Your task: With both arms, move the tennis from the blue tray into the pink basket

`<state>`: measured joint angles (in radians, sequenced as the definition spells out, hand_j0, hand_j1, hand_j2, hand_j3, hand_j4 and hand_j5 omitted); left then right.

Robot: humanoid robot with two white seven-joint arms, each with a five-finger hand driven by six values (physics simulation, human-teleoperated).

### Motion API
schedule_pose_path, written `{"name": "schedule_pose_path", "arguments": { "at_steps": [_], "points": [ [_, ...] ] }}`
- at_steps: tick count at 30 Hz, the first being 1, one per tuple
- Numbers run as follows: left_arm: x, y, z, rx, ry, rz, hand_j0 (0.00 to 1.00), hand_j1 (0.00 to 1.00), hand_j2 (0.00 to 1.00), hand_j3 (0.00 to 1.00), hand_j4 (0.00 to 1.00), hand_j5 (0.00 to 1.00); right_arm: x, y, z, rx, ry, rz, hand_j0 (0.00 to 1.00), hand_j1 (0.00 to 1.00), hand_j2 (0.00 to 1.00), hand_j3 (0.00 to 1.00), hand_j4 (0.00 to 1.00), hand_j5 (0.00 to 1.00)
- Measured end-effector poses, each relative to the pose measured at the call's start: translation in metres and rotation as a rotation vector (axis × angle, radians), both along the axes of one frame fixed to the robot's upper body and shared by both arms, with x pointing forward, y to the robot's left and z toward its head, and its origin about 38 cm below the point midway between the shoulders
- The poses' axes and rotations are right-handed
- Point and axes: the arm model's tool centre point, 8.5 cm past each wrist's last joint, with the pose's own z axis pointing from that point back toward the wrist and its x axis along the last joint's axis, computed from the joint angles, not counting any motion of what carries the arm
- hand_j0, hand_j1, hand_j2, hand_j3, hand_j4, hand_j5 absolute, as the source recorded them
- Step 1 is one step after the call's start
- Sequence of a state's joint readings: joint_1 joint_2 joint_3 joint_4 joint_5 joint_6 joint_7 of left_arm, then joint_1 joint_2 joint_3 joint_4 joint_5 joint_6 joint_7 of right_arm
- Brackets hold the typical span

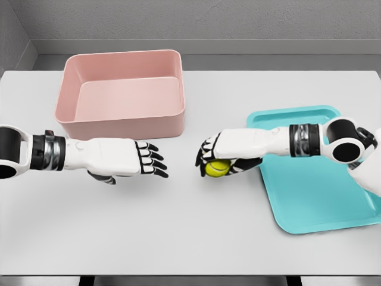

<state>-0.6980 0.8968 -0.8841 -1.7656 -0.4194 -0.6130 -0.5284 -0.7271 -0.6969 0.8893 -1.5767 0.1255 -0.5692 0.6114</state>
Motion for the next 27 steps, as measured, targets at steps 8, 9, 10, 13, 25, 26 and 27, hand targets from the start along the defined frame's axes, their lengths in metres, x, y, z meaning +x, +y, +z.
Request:
{"name": "schedule_pose_path", "arguments": {
  "at_steps": [8, 9, 10, 13, 25, 26, 27],
  "points": [
    [0.001, 0.001, 0.002, 0.003, -0.007, 0.002, 1.00, 1.00, 1.00, 1.00, 1.00, 1.00, 0.003, 0.014, -0.019, -0.024, 0.037, 0.004, 0.54, 0.54, 0.54, 0.54, 0.54, 0.54],
    [0.001, 0.002, 0.003, 0.004, -0.008, 0.003, 1.00, 1.00, 1.00, 1.00, 1.00, 1.00, 0.004, 0.016, -0.022, -0.029, 0.041, 0.004, 0.54, 0.54, 0.54, 0.54, 0.54, 0.54],
    [0.001, 0.002, 0.003, 0.004, -0.008, 0.003, 1.00, 1.00, 1.00, 1.00, 1.00, 1.00, 0.005, 0.018, -0.024, -0.033, 0.046, 0.005, 0.54, 0.54, 0.54, 0.54, 0.54, 0.54],
    [0.001, 0.003, 0.003, 0.006, -0.008, 0.004, 1.00, 1.00, 1.00, 1.00, 1.00, 1.00, 0.006, 0.021, -0.030, -0.040, 0.058, 0.005, 0.55, 0.55, 0.55, 0.55, 0.55, 0.55],
    [0.003, 0.007, 0.007, 0.014, -0.018, 0.011, 1.00, 1.00, 1.00, 1.00, 1.00, 1.00, 0.010, 0.022, -0.032, -0.047, 0.065, -0.012, 0.90, 0.90, 0.90, 0.90, 0.90, 0.90],
    [0.004, 0.007, 0.008, 0.015, -0.022, 0.012, 1.00, 1.00, 1.00, 1.00, 1.00, 1.00, 0.010, 0.022, -0.032, -0.047, 0.065, -0.013, 0.93, 0.93, 0.93, 0.93, 0.93, 0.93],
    [0.004, 0.007, 0.009, 0.015, -0.023, 0.012, 1.00, 1.00, 1.00, 1.00, 1.00, 1.00, 0.010, 0.022, -0.032, -0.048, 0.066, -0.013, 0.93, 0.93, 0.93, 0.93, 0.93, 0.93]
  ]
}}
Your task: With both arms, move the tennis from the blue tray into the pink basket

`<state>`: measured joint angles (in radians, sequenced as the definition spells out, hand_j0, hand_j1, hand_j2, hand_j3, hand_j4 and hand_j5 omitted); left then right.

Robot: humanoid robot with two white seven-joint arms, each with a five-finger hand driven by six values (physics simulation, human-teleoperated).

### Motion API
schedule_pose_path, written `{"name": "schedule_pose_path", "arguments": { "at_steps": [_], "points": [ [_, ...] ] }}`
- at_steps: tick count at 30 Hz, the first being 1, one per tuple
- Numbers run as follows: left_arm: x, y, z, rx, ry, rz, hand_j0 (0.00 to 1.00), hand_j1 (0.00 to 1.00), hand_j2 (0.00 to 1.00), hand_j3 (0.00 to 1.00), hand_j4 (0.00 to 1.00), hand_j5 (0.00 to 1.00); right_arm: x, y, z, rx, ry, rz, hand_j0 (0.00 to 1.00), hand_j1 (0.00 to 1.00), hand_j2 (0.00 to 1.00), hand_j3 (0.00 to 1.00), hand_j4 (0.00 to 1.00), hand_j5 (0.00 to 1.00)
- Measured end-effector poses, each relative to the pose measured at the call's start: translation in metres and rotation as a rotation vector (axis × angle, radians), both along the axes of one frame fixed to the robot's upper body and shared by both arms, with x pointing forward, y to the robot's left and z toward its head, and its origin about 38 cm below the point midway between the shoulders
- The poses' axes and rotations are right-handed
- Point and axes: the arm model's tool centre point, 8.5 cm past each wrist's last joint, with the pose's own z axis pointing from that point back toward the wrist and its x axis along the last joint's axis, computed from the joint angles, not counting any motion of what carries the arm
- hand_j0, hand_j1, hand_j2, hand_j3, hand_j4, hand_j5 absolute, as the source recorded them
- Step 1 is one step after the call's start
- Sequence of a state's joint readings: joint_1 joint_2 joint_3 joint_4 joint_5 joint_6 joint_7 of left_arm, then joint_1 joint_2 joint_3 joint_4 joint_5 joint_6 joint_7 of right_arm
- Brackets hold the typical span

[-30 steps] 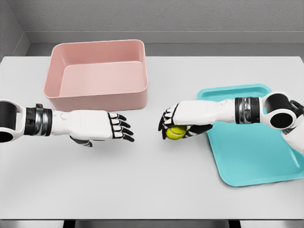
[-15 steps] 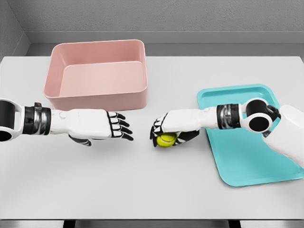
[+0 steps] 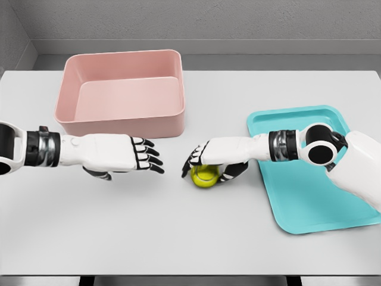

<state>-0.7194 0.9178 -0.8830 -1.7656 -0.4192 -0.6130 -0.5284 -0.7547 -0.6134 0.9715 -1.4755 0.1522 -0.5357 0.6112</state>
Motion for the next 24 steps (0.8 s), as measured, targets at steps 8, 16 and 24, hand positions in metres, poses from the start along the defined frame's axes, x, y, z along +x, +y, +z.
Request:
{"name": "schedule_pose_path", "arguments": {
  "at_steps": [8, 16, 24],
  "points": [
    [0.004, 0.000, 0.009, 0.001, -0.023, -0.001, 1.00, 1.00, 1.00, 1.00, 1.00, 1.00, 0.001, 0.000, 0.000, -0.004, 0.002, -0.006, 1.00, 1.00, 1.00, 1.00, 1.00, 1.00],
    [0.002, -0.007, 0.019, -0.107, 0.054, -0.011, 1.00, 1.00, 1.00, 1.00, 1.00, 1.00, 0.020, -0.029, 0.041, -0.051, -0.103, -0.034, 1.00, 1.00, 1.00, 1.00, 1.00, 1.00],
    [0.001, -0.015, 0.017, -0.020, 0.088, -0.054, 1.00, 1.00, 1.00, 1.00, 1.00, 1.00, 0.030, -0.113, 0.115, -0.107, -0.277, -0.144, 1.00, 1.00, 1.00, 1.00, 1.00, 1.00]
  ]
}}
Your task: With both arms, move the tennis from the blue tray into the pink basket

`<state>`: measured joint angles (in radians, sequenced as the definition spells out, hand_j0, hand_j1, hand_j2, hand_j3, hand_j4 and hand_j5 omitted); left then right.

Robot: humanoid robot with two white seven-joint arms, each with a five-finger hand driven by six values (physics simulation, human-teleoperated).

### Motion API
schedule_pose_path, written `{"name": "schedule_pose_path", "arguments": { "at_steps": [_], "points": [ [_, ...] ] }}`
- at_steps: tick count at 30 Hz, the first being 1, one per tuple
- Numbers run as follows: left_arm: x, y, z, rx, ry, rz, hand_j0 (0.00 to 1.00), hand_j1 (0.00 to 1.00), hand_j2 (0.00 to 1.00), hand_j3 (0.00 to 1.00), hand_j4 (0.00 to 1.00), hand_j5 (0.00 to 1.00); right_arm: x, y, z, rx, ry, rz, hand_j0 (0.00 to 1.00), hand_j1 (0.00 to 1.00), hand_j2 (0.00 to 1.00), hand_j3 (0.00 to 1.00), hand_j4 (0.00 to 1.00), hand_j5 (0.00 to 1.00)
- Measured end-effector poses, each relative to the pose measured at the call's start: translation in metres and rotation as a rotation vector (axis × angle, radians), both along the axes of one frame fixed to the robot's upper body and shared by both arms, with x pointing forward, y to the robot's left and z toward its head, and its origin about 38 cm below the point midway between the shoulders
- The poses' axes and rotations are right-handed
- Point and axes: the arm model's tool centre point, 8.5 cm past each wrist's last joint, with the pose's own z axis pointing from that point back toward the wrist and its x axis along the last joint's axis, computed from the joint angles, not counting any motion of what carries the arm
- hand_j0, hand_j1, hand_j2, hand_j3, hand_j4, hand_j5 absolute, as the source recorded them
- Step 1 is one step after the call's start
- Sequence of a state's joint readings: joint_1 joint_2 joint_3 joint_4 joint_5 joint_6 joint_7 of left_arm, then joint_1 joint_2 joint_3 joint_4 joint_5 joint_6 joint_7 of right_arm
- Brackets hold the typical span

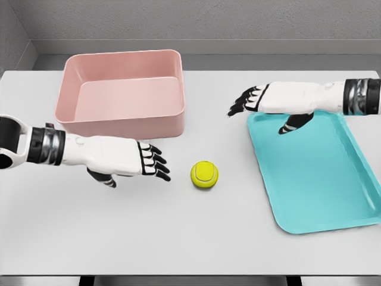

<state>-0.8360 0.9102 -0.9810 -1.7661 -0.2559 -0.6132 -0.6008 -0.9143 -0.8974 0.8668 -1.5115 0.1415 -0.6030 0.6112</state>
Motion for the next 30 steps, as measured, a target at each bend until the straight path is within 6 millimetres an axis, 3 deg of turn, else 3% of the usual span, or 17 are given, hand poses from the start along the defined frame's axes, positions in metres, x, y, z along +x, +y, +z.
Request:
{"name": "schedule_pose_path", "arguments": {
  "at_steps": [4, 7, 10, 13, 15, 18, 25, 30],
  "points": [
    [0.007, -0.028, 0.023, -0.047, -0.045, -0.061, 1.00, 1.00, 1.00, 1.00, 1.00, 1.00, 0.001, -0.040, -0.007, 0.160, -0.052, -0.132, 1.00, 1.00, 1.00, 1.00, 1.00, 1.00],
    [0.007, -0.063, 0.035, -0.094, -0.064, -0.140, 1.00, 1.00, 1.00, 1.00, 1.00, 1.00, 0.008, -0.056, 0.007, 0.296, -0.146, -0.199, 1.00, 1.00, 1.00, 1.00, 1.00, 1.00],
    [0.002, -0.098, 0.035, -0.136, -0.041, -0.214, 1.00, 1.00, 1.00, 1.00, 1.00, 1.00, 0.011, -0.069, 0.004, 0.341, -0.166, -0.249, 1.00, 1.00, 1.00, 1.00, 1.00, 1.00],
    [0.010, -0.122, 0.039, -0.151, -0.038, -0.242, 1.00, 1.00, 1.00, 1.00, 1.00, 1.00, 0.011, -0.076, -0.003, 0.352, -0.162, -0.275, 1.00, 1.00, 1.00, 1.00, 1.00, 1.00],
    [0.011, -0.133, 0.031, -0.142, -0.015, -0.257, 1.00, 1.00, 1.00, 1.00, 1.00, 1.00, 0.011, -0.081, -0.009, 0.353, -0.154, -0.293, 1.00, 1.00, 1.00, 1.00, 1.00, 1.00],
    [0.015, -0.137, 0.023, -0.131, 0.009, -0.248, 1.00, 1.00, 1.00, 1.00, 1.00, 1.00, 0.013, -0.086, -0.012, 0.346, -0.150, -0.309, 1.00, 1.00, 1.00, 1.00, 1.00, 1.00],
    [0.047, -0.118, 0.009, -0.101, 0.067, -0.050, 1.00, 1.00, 1.00, 1.00, 1.00, 1.00, 0.009, -0.090, -0.028, 0.335, -0.116, -0.327, 1.00, 1.00, 1.00, 1.00, 1.00, 1.00],
    [0.050, -0.117, -0.009, -0.094, 0.109, -0.006, 1.00, 1.00, 1.00, 1.00, 1.00, 1.00, 0.010, -0.093, -0.029, 0.339, -0.116, -0.337, 1.00, 1.00, 1.00, 1.00, 1.00, 1.00]
  ]
}}
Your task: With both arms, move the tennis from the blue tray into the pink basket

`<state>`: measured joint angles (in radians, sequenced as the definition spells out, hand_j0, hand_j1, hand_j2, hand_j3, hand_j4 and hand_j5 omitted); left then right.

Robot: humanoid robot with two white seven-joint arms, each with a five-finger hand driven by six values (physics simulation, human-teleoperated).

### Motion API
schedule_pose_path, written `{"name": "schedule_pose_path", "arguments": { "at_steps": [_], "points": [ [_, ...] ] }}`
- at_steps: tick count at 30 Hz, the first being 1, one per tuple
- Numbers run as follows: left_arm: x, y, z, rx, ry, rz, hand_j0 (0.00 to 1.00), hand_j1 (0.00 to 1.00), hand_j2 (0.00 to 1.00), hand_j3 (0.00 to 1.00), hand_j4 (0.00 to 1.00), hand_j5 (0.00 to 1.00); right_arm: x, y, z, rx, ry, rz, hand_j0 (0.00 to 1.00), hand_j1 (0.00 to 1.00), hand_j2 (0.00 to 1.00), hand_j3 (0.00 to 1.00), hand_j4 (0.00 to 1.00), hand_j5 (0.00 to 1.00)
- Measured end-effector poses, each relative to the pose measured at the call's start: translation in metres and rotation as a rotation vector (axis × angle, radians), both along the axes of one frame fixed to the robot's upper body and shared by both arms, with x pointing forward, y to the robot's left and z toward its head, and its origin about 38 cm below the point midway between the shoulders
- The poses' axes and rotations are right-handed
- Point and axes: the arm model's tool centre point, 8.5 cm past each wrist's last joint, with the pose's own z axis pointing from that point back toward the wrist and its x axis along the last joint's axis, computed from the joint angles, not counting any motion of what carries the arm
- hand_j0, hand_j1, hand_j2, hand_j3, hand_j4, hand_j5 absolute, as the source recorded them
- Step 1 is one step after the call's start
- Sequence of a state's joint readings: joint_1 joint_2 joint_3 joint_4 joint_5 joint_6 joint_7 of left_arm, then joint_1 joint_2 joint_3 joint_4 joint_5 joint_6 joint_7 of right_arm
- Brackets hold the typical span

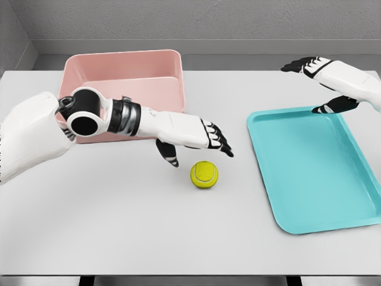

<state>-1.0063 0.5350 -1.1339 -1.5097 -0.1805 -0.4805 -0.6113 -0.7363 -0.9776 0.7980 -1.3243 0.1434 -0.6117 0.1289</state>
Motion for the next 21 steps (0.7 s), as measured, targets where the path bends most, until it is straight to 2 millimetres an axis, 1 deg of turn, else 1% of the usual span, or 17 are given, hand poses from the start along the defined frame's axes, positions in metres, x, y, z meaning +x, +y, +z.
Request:
{"name": "schedule_pose_path", "arguments": {
  "at_steps": [4, 10, 15, 21],
  "points": [
    [-0.002, 0.000, -0.011, 0.006, 0.020, 0.009, 1.00, 1.00, 1.00, 1.00, 1.00, 1.00, 0.000, -0.001, -0.001, 0.000, 0.002, -0.002, 1.00, 1.00, 1.00, 1.00, 1.00, 1.00],
    [-0.007, -0.009, -0.021, 0.010, 0.027, -0.004, 1.00, 1.00, 1.00, 1.00, 1.00, 1.00, -0.001, -0.001, -0.002, 0.001, 0.003, -0.003, 1.00, 1.00, 1.00, 1.00, 1.00, 1.00],
    [-0.007, -0.012, -0.021, 0.011, 0.021, -0.008, 1.00, 1.00, 1.00, 1.00, 1.00, 1.00, -0.001, -0.001, -0.002, 0.003, 0.002, -0.003, 1.00, 1.00, 1.00, 1.00, 1.00, 1.00],
    [-0.001, -0.008, -0.026, 0.025, 0.025, 0.018, 1.00, 1.00, 1.00, 1.00, 1.00, 1.00, -0.001, -0.001, -0.002, 0.002, 0.002, -0.004, 1.00, 1.00, 1.00, 1.00, 1.00, 1.00]
  ]
}}
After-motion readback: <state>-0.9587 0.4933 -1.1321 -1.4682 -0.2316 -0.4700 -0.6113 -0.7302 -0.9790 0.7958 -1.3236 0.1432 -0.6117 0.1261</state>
